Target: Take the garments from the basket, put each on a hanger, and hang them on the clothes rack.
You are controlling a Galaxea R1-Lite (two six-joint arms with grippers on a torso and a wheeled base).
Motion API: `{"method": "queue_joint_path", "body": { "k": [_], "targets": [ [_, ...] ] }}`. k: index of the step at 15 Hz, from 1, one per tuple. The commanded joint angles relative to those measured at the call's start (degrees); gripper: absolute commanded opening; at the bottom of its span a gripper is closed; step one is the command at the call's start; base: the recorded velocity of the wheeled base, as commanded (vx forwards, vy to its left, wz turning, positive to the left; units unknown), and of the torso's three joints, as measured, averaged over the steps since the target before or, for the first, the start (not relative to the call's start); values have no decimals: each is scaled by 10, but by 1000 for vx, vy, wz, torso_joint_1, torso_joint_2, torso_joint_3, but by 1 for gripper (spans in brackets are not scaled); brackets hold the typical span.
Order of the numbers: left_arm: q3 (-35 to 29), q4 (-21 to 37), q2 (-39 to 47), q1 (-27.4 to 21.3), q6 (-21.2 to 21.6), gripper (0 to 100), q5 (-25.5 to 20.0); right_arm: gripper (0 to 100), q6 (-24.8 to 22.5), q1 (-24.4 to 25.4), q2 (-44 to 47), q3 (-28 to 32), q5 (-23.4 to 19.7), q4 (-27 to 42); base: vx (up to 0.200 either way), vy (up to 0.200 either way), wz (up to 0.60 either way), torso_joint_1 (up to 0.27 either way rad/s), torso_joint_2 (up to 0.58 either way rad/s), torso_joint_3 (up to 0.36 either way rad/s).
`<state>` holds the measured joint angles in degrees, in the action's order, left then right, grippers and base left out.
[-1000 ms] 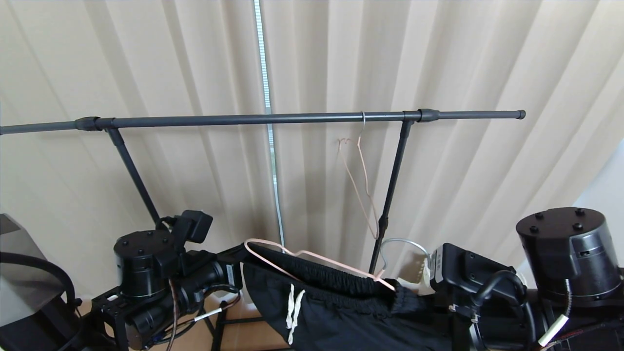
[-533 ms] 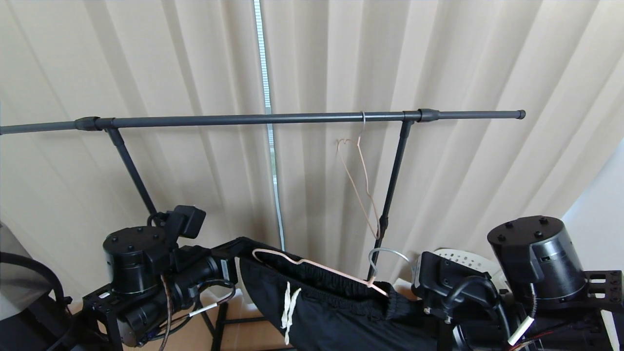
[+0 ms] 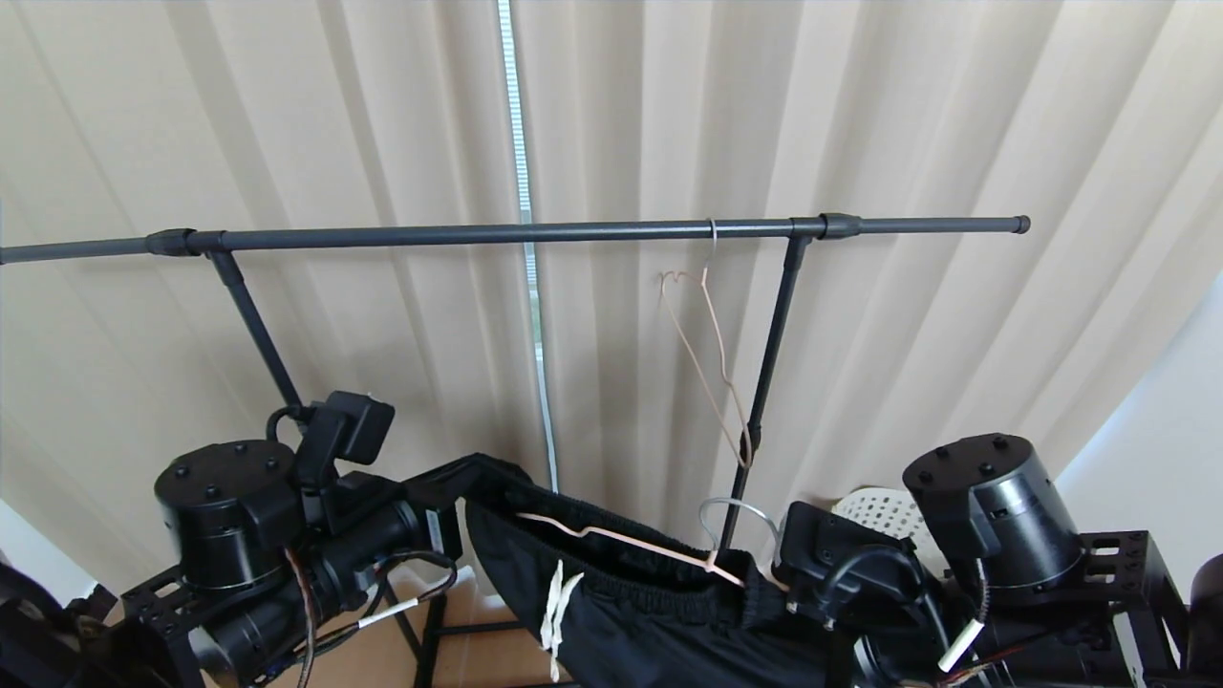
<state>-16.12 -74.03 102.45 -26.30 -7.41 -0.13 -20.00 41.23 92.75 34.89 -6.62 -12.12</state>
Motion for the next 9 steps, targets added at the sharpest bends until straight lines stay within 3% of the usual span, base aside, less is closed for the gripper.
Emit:
{"method": "queue_joint_path", "body": {
  "k": [1,3,6,9],
  "targets": [
    [6,6,-23,-38,10,0,12,0,5,8,9,6,-1,-1,0,0,0,0,0,0],
    [3,34,-23,-72,35,0,68,0,51,30,11,11,4,-22,0,0,0,0,0,0],
    [14,35,-24,-86,72,0,74,0,88,60,37,9,64,-63,0,0,0,0,0,0],
    [0,69,-24,-86,99,0,91,0,92,67,43,7,93,-75,0,0,0,0,0,0]
  ]
}}
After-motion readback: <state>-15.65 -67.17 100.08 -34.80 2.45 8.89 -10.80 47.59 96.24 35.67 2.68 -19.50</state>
